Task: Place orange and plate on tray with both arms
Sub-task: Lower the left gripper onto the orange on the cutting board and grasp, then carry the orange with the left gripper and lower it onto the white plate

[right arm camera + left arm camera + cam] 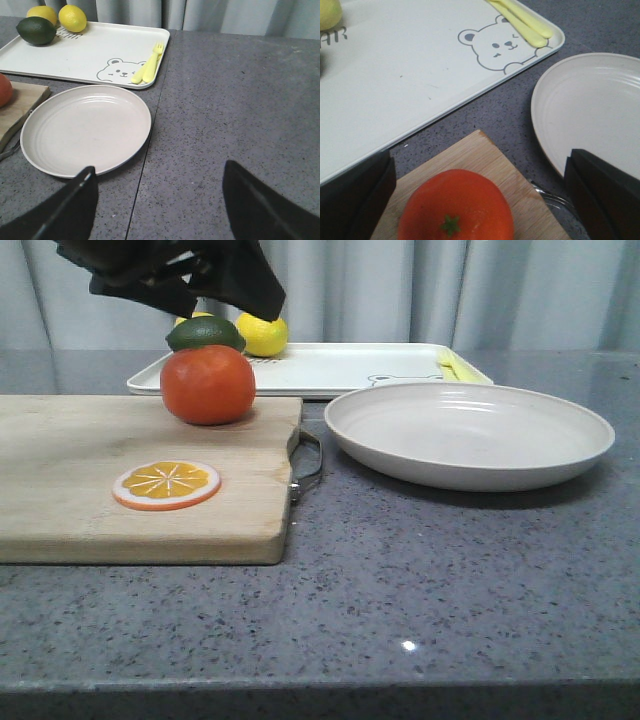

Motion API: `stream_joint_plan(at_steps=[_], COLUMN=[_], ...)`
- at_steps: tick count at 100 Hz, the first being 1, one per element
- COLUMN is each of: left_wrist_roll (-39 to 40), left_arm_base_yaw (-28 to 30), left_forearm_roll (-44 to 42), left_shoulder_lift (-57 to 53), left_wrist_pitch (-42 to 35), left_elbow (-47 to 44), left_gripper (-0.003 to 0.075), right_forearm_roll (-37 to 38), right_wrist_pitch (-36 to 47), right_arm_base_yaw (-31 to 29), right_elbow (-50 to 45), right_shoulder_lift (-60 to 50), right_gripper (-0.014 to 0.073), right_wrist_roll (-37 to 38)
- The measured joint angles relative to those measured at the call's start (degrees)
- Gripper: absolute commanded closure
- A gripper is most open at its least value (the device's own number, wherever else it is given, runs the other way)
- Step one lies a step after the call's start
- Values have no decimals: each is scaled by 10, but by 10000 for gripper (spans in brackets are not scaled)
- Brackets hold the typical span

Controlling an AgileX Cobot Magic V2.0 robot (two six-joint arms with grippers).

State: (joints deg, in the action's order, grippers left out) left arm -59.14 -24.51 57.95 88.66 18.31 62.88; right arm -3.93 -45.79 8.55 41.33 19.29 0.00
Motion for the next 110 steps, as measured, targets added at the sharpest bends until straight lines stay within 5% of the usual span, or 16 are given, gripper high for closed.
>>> stream_joint_plan(at_steps=[62, 76, 100, 110], left_wrist_roll=[0, 0, 0, 0], left_arm_base_yaw=[0, 0, 0, 0], left_forearm_roll=[0, 0, 0, 0], left_shoulder_lift=[65, 69, 69, 69], left_wrist_pitch=[-9, -9, -9, -7], left_elbow=[3, 3, 3, 3], left_gripper=[96, 248, 659, 738], right_forearm_roll=[0, 0, 0, 0], right_wrist_pitch=[0, 0, 0, 0], right_arm_base_yaw=[0, 0, 0, 0], right_elbow=[0, 0, 0, 0], right_shoulder_lift=[0, 0, 0, 0], right_gripper=[63, 63, 63, 63], right_wrist_roll=[0, 0, 0, 0])
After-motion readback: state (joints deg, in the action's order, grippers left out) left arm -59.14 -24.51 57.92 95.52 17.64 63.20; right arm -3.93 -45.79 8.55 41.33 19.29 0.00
